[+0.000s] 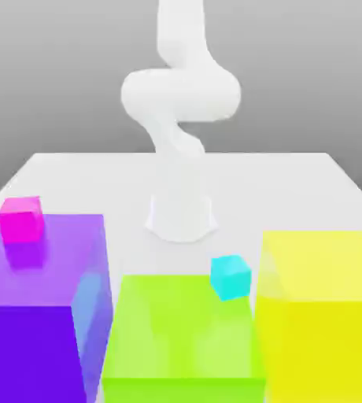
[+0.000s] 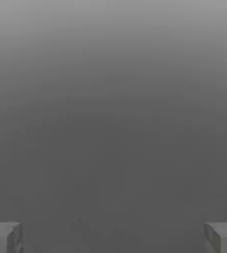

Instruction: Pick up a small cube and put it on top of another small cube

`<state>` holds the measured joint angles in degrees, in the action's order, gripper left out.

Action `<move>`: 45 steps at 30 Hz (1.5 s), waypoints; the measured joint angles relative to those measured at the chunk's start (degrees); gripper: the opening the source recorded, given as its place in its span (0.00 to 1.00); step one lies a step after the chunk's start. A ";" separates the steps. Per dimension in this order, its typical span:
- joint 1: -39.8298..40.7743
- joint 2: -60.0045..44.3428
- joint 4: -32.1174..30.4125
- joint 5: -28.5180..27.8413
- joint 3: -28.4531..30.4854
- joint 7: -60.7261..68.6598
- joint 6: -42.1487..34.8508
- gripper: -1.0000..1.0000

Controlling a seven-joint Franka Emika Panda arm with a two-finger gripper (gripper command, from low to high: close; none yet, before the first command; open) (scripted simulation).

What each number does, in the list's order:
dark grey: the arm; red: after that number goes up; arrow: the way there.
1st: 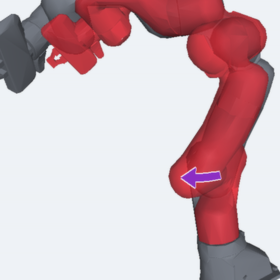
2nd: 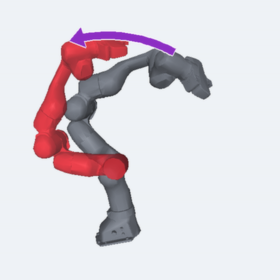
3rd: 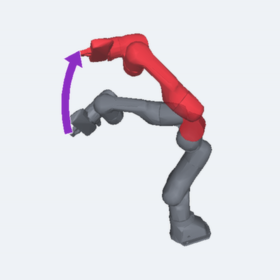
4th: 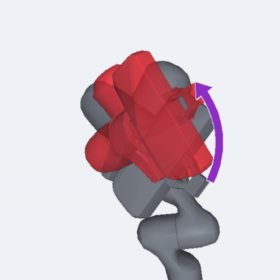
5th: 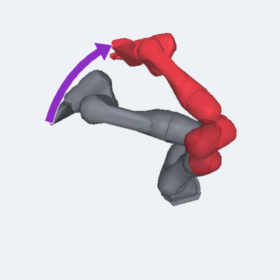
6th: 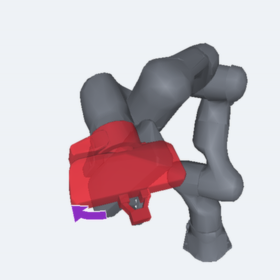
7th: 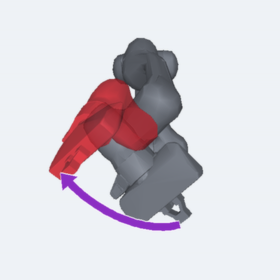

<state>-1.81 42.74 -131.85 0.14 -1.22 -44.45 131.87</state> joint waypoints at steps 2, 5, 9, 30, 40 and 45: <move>-2.49 -3.81 -1.09 0.41 -1.23 2.23 1.55 0.50; -6.51 -9.88 -3.17 1.00 -3.30 5.87 4.51 0.50; -11.69 -18.06 -6.07 1.44 -6.57 10.56 8.65 0.50; -34.65 -60.52 -17.39 -17.07 -12.25 15.01 34.14 0.50; -36.19 -62.08 -17.08 -17.96 -10.53 14.30 35.42 0.00; -32.10 -52.53 -18.85 -9.05 -15.63 21.82 28.00 0.00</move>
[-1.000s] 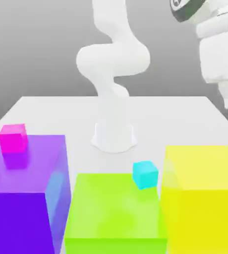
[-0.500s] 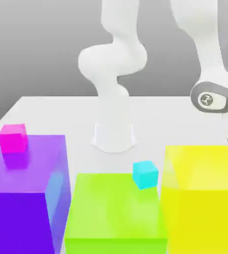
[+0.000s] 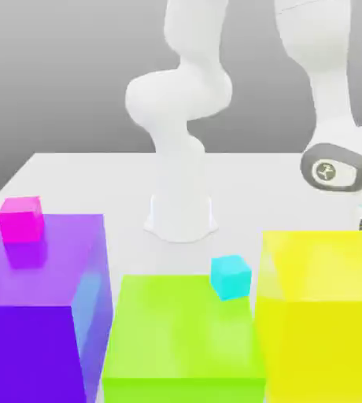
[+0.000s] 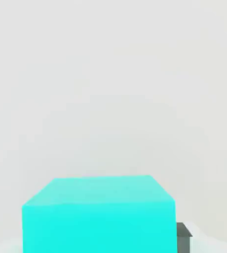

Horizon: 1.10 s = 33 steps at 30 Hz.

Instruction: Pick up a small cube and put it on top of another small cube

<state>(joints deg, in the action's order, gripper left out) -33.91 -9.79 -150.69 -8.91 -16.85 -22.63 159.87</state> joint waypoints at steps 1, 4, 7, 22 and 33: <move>0.99 0.85 0.85 0.63 0.13 2.30 -1.99 0.00; 3.05 2.09 6.05 -0.09 1.74 7.56 -7.03 0.00; 5.17 2.76 12.14 -2.20 3.62 11.93 -11.82 0.00; 31.05 20.30 23.62 -6.44 20.38 26.39 -31.60 0.00; 43.51 30.30 14.25 0.89 37.13 33.75 -42.71 0.00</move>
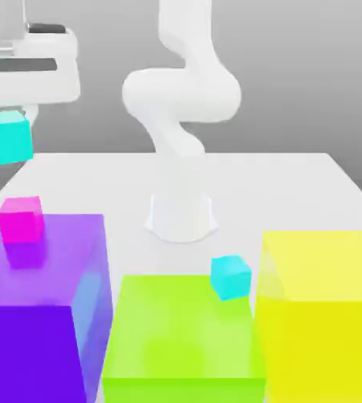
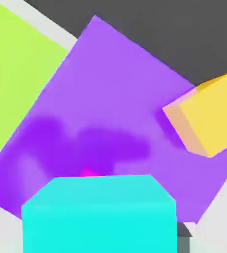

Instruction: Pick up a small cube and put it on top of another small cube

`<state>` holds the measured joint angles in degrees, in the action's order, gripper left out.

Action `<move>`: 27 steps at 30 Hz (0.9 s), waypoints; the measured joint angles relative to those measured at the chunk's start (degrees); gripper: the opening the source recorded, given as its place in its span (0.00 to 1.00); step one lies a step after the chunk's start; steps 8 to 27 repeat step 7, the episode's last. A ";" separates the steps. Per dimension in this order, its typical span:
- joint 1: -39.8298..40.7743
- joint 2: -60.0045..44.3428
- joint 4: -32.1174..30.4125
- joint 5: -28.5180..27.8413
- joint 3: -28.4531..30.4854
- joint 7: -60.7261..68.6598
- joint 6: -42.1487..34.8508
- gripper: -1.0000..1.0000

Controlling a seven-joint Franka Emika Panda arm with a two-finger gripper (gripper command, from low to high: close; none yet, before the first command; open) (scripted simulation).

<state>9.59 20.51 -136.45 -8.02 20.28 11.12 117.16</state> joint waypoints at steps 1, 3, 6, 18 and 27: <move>0.08 -0.74 -1.44 0.20 0.34 0.11 1.98 0.00; 0.19 -2.34 -4.19 0.44 0.91 0.38 6.16 1.00; 0.19 -2.34 -4.19 0.44 0.91 0.38 6.16 1.00; 0.19 -2.34 -4.19 0.44 0.91 0.38 6.16 1.00; 0.19 -2.34 -4.19 0.44 0.91 0.38 6.16 1.00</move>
